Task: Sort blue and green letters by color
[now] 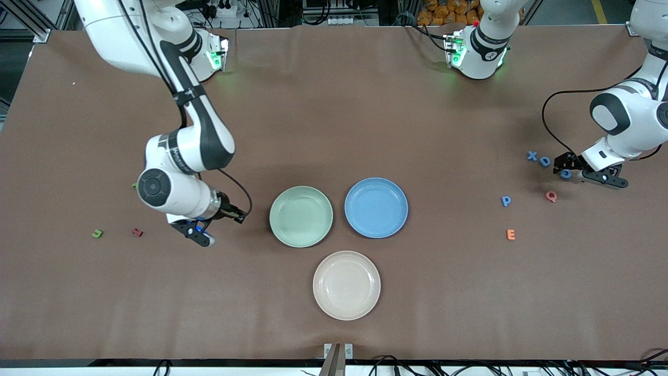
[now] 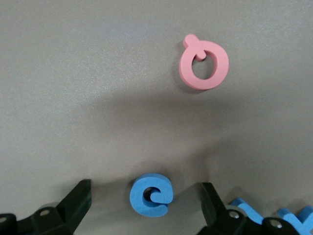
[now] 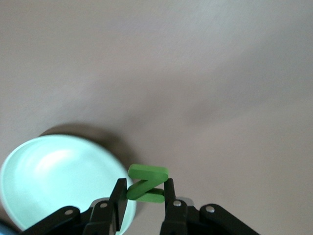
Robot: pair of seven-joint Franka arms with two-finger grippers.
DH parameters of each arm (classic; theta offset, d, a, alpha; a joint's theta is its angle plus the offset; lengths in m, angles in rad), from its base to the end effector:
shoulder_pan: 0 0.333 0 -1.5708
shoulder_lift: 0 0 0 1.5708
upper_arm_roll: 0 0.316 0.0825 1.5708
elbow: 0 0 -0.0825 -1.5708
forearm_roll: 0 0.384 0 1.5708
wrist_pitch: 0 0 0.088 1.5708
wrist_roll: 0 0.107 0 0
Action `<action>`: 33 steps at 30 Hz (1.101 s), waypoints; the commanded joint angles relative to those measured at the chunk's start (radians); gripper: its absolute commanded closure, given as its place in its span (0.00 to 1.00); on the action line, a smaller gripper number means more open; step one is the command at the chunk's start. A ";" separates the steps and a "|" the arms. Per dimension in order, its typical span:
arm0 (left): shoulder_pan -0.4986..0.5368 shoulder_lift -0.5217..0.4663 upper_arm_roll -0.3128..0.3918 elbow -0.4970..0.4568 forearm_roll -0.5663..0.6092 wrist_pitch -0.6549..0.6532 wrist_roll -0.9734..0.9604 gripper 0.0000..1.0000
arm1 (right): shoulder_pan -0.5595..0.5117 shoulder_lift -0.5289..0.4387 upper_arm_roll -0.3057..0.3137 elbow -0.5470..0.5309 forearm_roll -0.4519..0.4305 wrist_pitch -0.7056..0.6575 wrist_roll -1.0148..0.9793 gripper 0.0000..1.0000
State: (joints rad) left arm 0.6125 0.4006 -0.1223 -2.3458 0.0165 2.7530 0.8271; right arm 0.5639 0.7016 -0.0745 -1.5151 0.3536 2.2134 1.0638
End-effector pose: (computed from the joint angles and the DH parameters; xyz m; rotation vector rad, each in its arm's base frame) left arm 0.4538 0.2379 0.1643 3.0691 -0.5305 0.0514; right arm 0.6191 0.3523 0.2507 -2.7469 1.1127 0.2435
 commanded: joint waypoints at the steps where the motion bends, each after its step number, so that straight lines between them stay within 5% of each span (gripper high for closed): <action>1: 0.016 0.004 -0.010 -0.003 -0.024 0.020 0.038 0.00 | 0.030 0.065 -0.008 0.052 0.019 0.046 0.050 0.83; 7: 0.016 0.004 -0.010 0.000 -0.024 0.020 0.040 0.06 | 0.051 0.117 -0.008 0.087 0.018 0.066 0.081 0.83; 13: 0.016 0.006 -0.010 0.002 -0.024 0.020 0.040 0.34 | 0.057 0.128 -0.008 0.088 0.016 0.080 0.087 0.80; 15: 0.015 0.007 -0.010 0.003 -0.024 0.020 0.038 0.40 | 0.057 0.128 -0.008 0.088 0.016 0.080 0.088 0.65; 21: 0.016 0.014 -0.010 0.008 -0.024 0.020 0.038 0.51 | 0.059 0.136 -0.010 0.087 0.004 0.080 0.087 0.01; 33: 0.015 0.023 -0.010 0.016 -0.024 0.020 0.038 0.62 | 0.068 0.128 -0.014 0.085 -0.015 0.080 0.079 0.00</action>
State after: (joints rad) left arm 0.6168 0.3913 -0.1259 -2.3402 0.0165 2.7588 0.8279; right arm 0.6250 0.8198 -0.0772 -1.4555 0.3504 2.3000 1.1336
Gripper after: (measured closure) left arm 0.590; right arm 0.176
